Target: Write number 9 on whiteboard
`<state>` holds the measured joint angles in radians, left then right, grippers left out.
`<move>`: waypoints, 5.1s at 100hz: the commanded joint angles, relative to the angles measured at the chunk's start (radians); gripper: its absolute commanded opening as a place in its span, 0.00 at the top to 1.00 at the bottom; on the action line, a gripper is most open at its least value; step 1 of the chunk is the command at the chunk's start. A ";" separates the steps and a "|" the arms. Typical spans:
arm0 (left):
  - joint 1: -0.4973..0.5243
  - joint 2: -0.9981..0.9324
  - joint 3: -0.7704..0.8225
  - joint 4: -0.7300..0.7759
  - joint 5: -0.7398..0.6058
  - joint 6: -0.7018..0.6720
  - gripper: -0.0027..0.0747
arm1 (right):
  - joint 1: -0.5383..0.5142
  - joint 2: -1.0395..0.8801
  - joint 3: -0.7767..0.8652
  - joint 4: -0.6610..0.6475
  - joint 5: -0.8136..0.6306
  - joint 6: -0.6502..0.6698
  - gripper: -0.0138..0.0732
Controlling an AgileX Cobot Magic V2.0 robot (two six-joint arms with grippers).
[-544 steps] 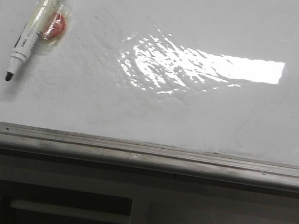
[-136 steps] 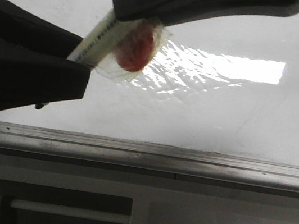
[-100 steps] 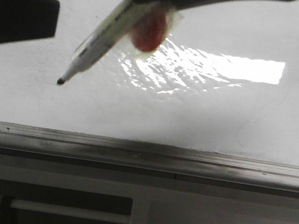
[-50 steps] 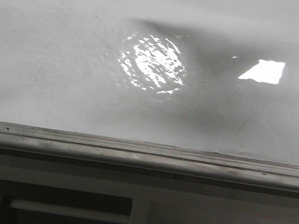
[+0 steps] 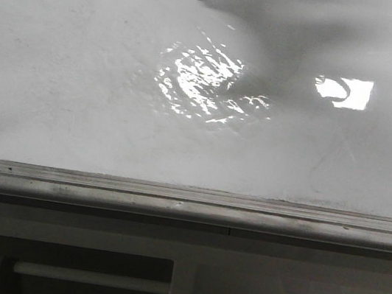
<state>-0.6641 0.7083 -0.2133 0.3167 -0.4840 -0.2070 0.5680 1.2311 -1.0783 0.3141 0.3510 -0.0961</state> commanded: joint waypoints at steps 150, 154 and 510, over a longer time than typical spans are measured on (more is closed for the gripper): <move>-0.062 0.139 -0.028 0.194 -0.057 -0.028 0.63 | 0.229 -0.033 0.023 0.046 0.146 0.043 0.90; -0.069 0.174 -0.028 0.194 -0.059 -0.028 0.63 | 0.243 -0.033 0.023 0.049 0.150 0.051 0.90; -0.063 0.397 -0.030 -0.402 -0.190 -0.265 0.53 | 0.272 -0.033 0.023 0.218 0.245 0.056 0.40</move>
<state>-0.7254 1.1303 -0.2174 -0.1194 -0.5731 -0.4586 0.8398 1.2258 -1.0228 0.5219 0.6469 -0.0372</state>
